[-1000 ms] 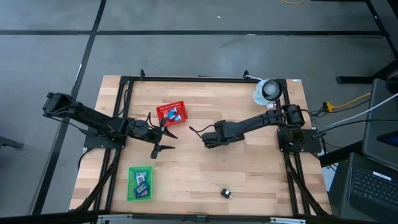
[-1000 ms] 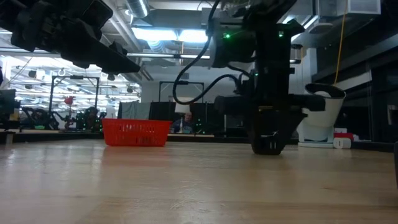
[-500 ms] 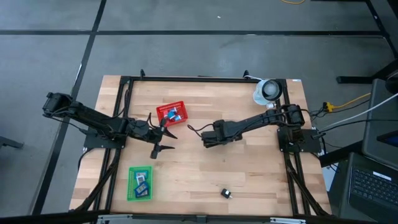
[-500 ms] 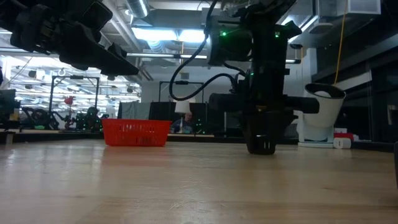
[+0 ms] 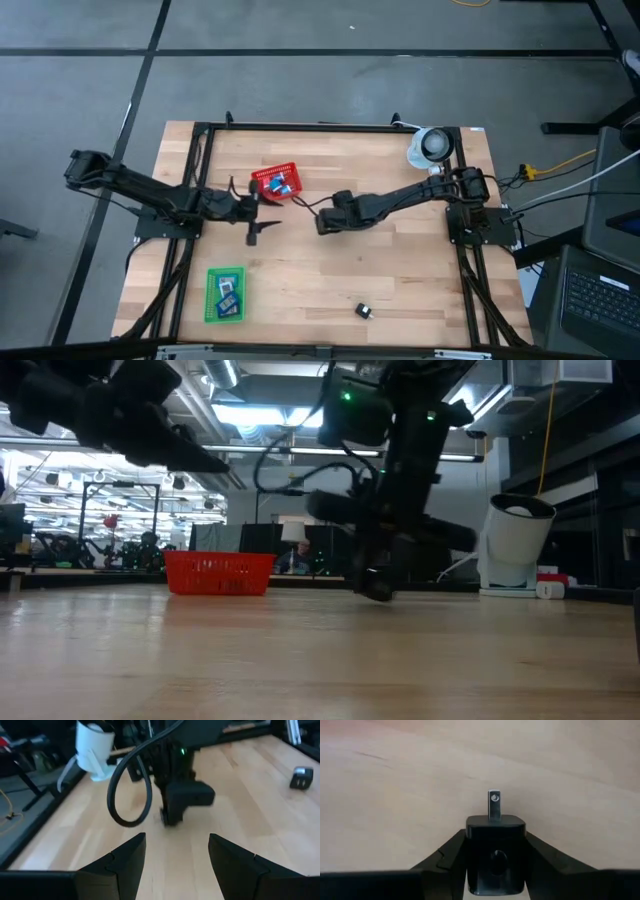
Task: Pick & Place Office items
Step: Put the top black charger adapter into the red bin
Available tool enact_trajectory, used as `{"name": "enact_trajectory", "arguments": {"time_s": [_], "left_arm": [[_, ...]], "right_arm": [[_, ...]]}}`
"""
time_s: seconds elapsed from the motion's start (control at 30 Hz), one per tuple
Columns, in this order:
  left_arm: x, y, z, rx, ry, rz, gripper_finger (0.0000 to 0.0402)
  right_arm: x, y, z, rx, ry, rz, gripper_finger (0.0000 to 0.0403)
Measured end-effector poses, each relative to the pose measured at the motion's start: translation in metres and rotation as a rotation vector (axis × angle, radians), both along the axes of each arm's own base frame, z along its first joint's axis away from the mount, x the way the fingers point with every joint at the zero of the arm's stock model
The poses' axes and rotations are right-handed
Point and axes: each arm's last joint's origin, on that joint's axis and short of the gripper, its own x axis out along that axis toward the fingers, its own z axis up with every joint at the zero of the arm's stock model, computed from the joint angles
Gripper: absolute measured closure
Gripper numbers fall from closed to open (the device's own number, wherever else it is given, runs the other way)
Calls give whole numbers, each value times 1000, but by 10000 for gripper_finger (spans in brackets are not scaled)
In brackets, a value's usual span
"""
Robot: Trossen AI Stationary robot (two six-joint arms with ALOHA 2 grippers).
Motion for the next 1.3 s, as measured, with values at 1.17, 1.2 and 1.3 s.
{"name": "enact_trajectory", "arguments": {"time_s": [1.17,1.2,1.3], "left_arm": [[-52,15,31,10,-92,68,190],[-52,15,31,9,-91,66,190],[-52,15,31,6,-91,61,190]], "right_arm": [[93,-104,75,-273,-634,224,257],[94,-105,68,-268,-627,221,257],[101,-109,48,-237,-597,211,257]]}}
